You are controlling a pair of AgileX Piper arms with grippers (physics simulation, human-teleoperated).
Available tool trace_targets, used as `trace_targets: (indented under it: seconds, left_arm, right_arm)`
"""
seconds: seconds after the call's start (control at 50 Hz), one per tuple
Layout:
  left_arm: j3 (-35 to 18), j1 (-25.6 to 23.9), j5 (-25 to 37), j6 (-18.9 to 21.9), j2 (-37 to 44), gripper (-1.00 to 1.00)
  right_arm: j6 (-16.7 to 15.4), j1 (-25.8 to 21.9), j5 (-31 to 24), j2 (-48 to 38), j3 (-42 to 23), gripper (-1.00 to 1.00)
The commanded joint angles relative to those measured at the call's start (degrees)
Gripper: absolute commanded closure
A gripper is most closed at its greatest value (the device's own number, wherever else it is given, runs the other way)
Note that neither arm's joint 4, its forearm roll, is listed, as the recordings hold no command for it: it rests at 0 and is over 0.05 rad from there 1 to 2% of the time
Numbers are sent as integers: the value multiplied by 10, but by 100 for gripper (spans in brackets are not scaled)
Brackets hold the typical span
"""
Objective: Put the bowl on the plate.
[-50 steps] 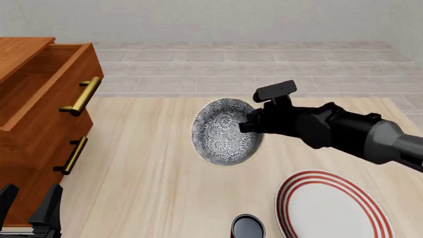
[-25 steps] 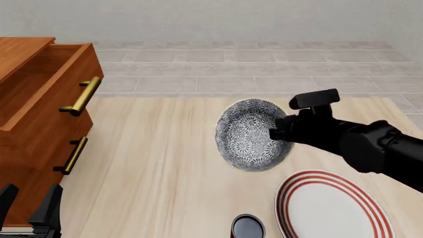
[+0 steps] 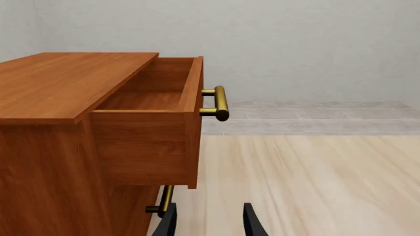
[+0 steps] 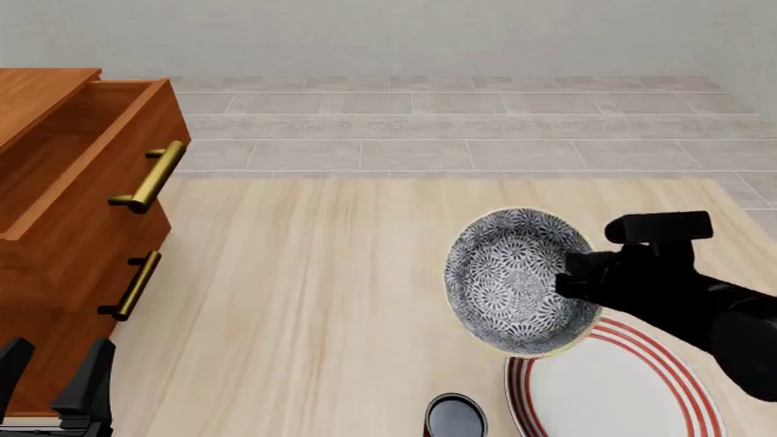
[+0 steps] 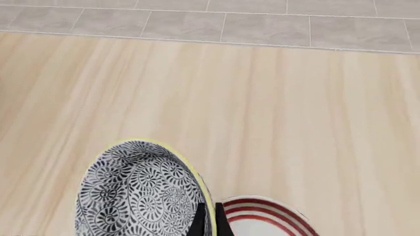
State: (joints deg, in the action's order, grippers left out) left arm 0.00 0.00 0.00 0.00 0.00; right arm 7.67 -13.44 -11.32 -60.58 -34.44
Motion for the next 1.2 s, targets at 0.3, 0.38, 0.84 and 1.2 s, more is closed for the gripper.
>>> trace_targets:
  seconds: [0.3,0.38,0.84,1.2]
  left_arm:
    - [0,0,0,0,0,-100]
    - [0,0,0,0,0,-100]
    - [0,0,0,0,0,-100]
    - [0,0,0,0,0,-100]
  right_arm:
    - [-6,71,-90,121,42,100]
    - [-4,79,-101,135,52,100]
    - [12,117,-94,167,129,100]
    - [10,147,-61,147,167,100]
